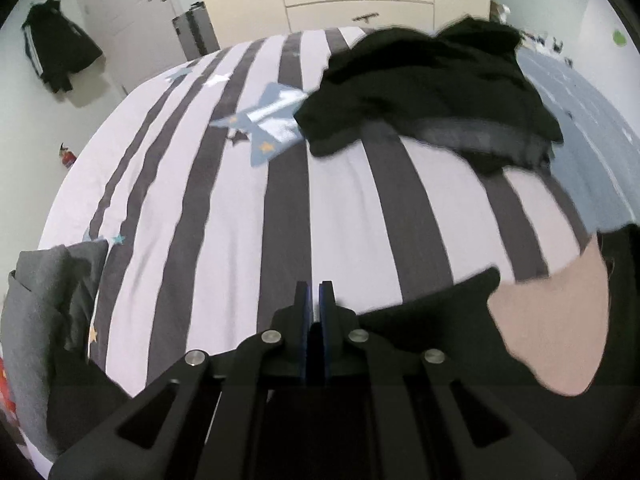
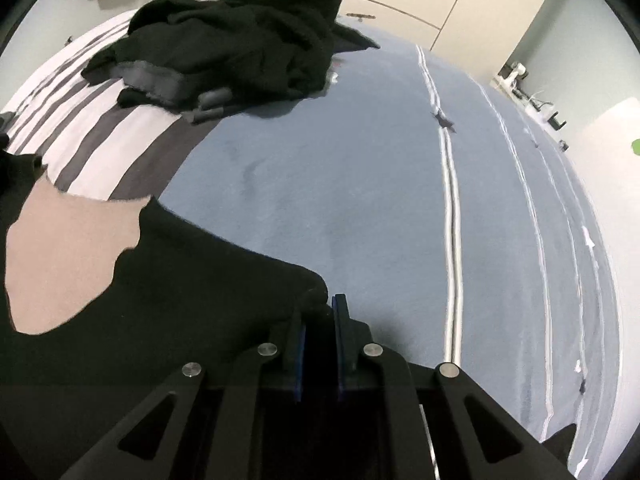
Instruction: Fold clothes
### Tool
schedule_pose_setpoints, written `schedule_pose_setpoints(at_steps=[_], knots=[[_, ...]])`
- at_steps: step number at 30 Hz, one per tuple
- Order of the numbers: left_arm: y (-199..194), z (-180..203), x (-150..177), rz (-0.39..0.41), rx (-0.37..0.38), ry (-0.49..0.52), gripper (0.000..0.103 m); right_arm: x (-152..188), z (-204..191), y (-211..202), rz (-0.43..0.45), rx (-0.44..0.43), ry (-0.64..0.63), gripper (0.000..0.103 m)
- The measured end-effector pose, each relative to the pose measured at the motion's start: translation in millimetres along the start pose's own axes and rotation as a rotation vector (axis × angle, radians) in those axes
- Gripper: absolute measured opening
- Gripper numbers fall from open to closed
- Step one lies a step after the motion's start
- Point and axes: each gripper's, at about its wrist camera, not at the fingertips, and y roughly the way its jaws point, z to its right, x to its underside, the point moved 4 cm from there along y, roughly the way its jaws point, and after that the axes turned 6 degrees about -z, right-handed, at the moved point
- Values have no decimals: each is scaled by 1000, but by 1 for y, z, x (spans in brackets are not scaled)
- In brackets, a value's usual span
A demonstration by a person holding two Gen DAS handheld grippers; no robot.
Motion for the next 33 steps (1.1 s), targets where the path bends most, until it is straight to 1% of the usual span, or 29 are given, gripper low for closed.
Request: schedule_pose_setpoints(at_steps=[2,5,6,8,10,12,13,14,16,17,18,20,21,22,23,24,25,27,28,29,31,33], knots=[[-1,4,-8,7,-10,29,3,-5,3,0,11,-2,25,9],[-6,2,-22,21,-16,13,3,-11,6,-1,18,10,36,9],[-7,2,-27,26,-20,9,3,-18,7,4,14,17,35,9],[-9,0,-37,40,-31,4,3,-24,11,1,19,35,63,9],[-7,-2,-46,45,-46,-4,3,-36,31,3,27,52,99,9],[7,-3,-46,12,-82,2,3,-40,41,9,9,50,119,9],[19,-1,-41,-25,-98,10,3,-40,41,15,-4,54,111,10],[32,1,-35,-68,-117,21,4,-38,40,26,-41,34,114,10],[53,1,-24,-140,-110,4,6,-30,35,51,-114,-8,129,11],[63,1,-19,-175,-104,-8,7,-28,32,56,-117,-2,122,13],[64,-1,-19,-171,-87,-37,7,-28,29,58,-113,9,111,14],[50,-10,-27,-96,-42,-115,8,-31,30,55,-104,2,128,16],[40,-14,-31,-57,-21,-143,15,-33,31,51,-95,-16,134,19],[32,-18,-35,-32,4,-161,28,-35,33,42,-67,-13,119,21],[25,-21,-38,-14,29,-175,39,-37,35,33,-39,-10,104,25],[20,-22,-41,-2,39,-172,41,-38,37,25,-16,1,94,30],[16,-21,-44,6,43,-164,44,-38,40,17,8,5,90,32],[11,-6,-46,-4,111,-106,45,-40,45,3,42,3,92,34],[11,7,-48,-18,155,-62,45,-41,43,-3,56,-53,91,34],[13,21,-49,-26,175,-8,45,-43,37,-5,58,-88,81,34],[17,47,-48,-39,178,96,45,-47,18,-5,62,-127,21,34],[26,72,-44,-61,180,176,45,-53,-5,3,49,-122,-56,34]])
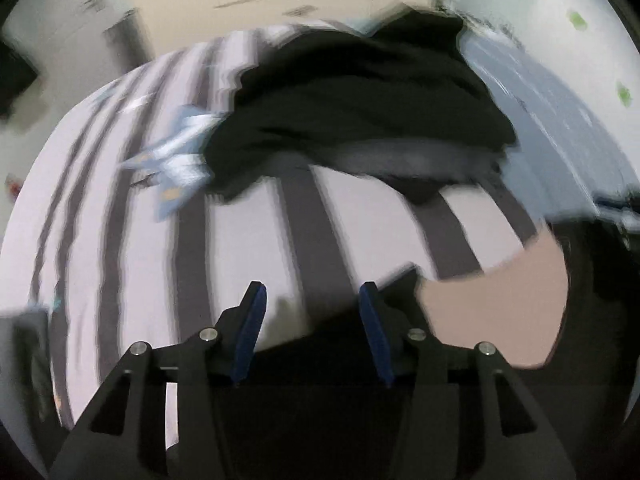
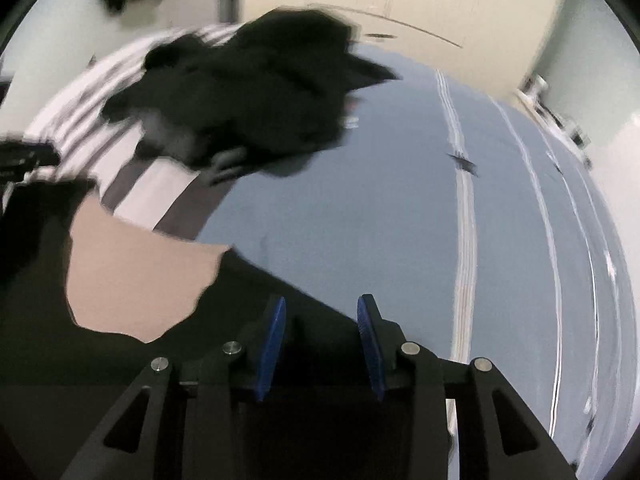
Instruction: Fold clothes
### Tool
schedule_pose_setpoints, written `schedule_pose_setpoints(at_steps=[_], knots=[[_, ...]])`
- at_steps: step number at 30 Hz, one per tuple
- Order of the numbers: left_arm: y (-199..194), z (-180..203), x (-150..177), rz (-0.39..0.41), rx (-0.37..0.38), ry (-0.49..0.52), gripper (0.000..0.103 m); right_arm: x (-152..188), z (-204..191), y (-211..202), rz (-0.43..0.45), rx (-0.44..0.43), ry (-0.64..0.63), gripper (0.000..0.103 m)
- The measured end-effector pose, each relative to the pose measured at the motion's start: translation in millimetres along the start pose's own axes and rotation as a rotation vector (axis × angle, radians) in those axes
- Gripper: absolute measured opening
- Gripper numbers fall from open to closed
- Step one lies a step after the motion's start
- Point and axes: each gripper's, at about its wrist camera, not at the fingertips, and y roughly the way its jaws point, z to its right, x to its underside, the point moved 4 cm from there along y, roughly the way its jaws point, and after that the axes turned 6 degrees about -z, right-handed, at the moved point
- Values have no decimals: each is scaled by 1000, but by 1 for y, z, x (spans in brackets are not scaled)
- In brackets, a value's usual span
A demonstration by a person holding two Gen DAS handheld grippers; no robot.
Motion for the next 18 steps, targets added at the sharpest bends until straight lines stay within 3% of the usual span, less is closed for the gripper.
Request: schedule_pose_setpoints(at_steps=[4,6,8,9,11,12,13,18], knots=[[23,10,4,-40,-4,17,43,-8,-28,30,-45,-17,-78,34],[27,10,7,-37,18,2,32,-12,-29,47,-80,-28,-75,34],[25,13,9,-15,18,-5,10,-13,-27,55,-86,-48,-57,34],[24,15,9,-8,9,-1,6,-14,-25,57,-82,-61,-44,34],[23,16,8,3,4,-10,3,-14,-21,57,-80,-102,-20,25],[22,14,7,9,8,-27,3,-14,-19,57,-78,-94,-14,7],[20,11,5,16,14,-49,3,-15,-16,57,-76,-80,-4,2],[5,4,-14,64,20,-89,3,-29,2,45,-19,-48,108,1]])
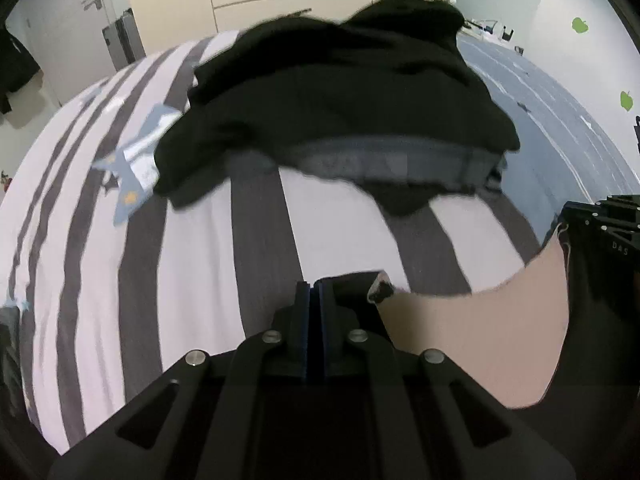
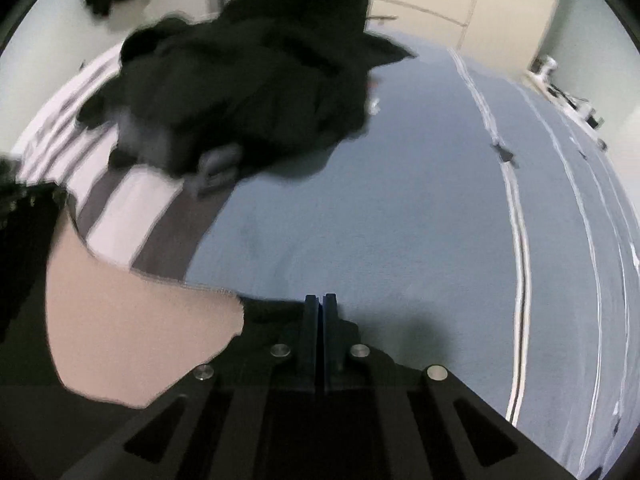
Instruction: Fold clothes
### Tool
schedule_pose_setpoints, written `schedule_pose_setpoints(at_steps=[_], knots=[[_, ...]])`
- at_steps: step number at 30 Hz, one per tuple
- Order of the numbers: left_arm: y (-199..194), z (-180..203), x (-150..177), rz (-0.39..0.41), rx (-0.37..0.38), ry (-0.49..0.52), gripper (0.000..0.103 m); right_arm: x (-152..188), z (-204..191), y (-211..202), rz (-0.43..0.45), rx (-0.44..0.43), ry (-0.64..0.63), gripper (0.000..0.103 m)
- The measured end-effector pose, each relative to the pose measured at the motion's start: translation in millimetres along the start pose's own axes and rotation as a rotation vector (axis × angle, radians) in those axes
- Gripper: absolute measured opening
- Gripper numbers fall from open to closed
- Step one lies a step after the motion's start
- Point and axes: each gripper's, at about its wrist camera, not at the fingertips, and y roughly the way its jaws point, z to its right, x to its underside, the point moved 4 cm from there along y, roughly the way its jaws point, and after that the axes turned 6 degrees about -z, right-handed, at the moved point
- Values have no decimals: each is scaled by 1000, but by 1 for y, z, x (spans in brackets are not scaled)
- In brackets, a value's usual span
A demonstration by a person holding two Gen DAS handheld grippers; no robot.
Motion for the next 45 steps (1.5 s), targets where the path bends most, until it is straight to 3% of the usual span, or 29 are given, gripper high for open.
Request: schedule_pose_setpoints(at_steps=[4,6,8,12,14,18,20,23,27,33,39,41,45], knots=[[15,-13,-5,-26,-51,-56,0,-8,2,1,18,40,18,0],[29,-19,-9,-68,-31,-96,0,-5,12,12,-9,71,67,0],[20,-24,-11,-32,-23,-117,0,-3,19,24,-65,51,118,0],[-20,-45,-10,50,36,-198,6,-1,19,-1,12,5,119,6],[-46,-61,-3,78,53,-237,18,5,18,-25,57,-18,113,12],[-94,-88,42,93,30,-276,38,28,19,-59,95,-91,175,22],[-112,-102,73,79,-9,-284,46,51,15,-79,108,-83,183,26],[-127,-130,119,30,-90,-296,46,88,17,-89,97,-66,182,29],[-153,-169,182,-14,-206,-384,46,131,11,-95,45,-72,208,31],[-174,-216,260,-78,-248,-590,48,180,-8,-94,-23,-69,222,32],[-156,-231,280,-107,-169,-698,50,189,-13,-97,5,-55,321,37],[-145,-231,277,-107,-165,-702,56,188,-15,-96,17,-47,356,39],[-116,-236,279,-159,-204,-690,58,186,-22,-87,18,-23,365,47]])
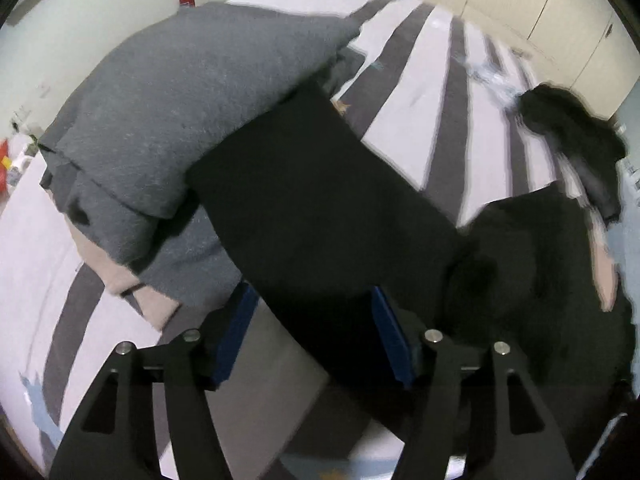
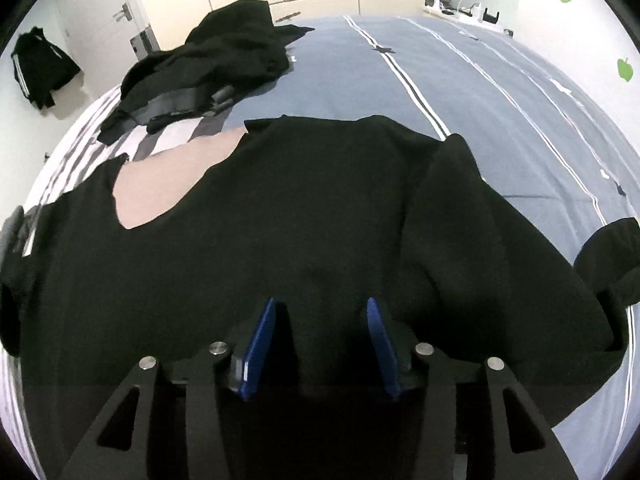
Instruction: Fold clothes
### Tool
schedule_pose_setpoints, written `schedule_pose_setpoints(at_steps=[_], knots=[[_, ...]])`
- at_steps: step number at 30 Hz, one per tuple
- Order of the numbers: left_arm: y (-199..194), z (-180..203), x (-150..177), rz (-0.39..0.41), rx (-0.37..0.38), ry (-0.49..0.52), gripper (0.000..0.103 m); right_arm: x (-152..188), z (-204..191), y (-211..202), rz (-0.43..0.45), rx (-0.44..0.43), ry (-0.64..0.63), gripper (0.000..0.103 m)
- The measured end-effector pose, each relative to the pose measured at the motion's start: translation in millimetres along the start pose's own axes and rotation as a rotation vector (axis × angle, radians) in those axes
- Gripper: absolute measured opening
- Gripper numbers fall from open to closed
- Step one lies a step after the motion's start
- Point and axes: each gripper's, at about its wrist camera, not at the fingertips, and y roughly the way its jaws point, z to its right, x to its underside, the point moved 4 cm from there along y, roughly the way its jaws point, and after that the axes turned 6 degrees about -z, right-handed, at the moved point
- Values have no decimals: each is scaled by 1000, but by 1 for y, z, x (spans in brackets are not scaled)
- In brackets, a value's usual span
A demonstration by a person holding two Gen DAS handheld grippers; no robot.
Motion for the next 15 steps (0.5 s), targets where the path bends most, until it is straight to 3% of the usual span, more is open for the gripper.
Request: schedule_pose_setpoints(at_steps=[4,6,7,8,11,15], knots=[[6,6,3,40,-2,52,54,2,-10,4,3,24,-34,56],[3,13,5,65,-3,99,31,2,-14,1,12,36,-50,55],[2,17,6,75,-10,131,9,3,-15,-2,19,24,-49,56],[0,21,7,86,-18,162,4,4,-16,-3,19,16,-46,56],[-22,26,1,139,10,174,4,9,-18,-2,5,25,-55,56],[-79,27,-23,277,18,225,4,13,-18,-3,-4,34,-48,56]])
